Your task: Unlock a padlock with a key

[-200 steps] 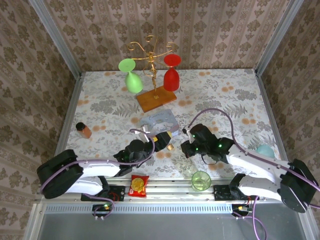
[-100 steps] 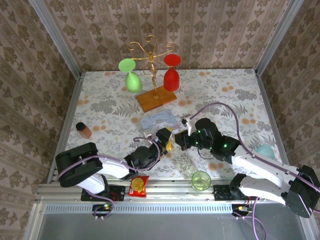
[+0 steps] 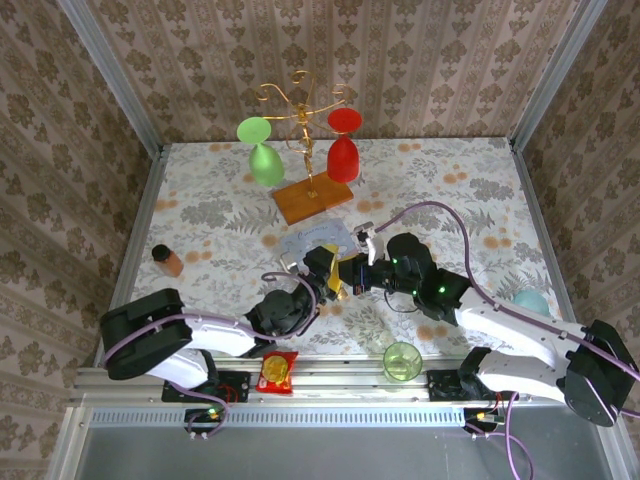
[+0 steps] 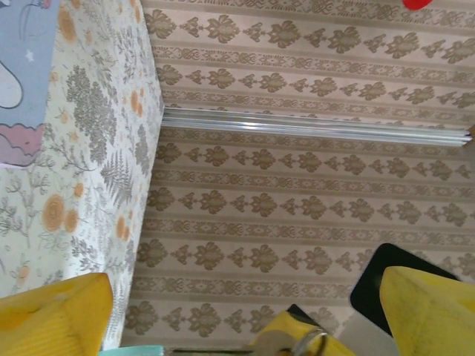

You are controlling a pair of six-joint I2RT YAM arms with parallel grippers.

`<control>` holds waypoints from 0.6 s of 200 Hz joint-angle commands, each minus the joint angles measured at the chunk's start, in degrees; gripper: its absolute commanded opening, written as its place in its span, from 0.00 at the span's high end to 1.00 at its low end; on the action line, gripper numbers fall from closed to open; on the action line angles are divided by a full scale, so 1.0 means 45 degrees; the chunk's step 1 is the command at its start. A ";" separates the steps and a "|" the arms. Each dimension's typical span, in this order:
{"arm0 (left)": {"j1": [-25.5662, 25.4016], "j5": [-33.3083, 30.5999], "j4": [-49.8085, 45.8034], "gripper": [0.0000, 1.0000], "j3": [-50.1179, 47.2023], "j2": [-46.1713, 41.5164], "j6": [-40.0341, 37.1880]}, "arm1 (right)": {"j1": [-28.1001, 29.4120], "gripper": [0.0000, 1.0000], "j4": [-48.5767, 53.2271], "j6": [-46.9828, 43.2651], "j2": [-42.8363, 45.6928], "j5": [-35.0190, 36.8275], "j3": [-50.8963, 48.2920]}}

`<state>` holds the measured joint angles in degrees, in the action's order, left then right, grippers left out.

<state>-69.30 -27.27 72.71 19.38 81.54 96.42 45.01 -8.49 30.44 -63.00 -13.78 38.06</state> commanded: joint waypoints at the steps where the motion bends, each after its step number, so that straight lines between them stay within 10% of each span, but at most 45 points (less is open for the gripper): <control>1: 0.0111 -0.0308 0.0444 0.12 0.0045 -0.0602 -0.0138 | 0.0104 1.00 -0.0876 0.0199 -0.0107 -0.0082 -0.0322; 120: 0.0574 -0.0099 0.0408 0.50 -0.0497 -0.0874 -0.0548 | 0.0210 1.00 -0.0645 0.0084 0.0269 -0.0202 -0.0862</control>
<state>-67.53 -27.66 72.73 18.13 78.37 95.35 45.56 -11.55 30.48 -63.05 -14.09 35.14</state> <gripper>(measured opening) 0.518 0.054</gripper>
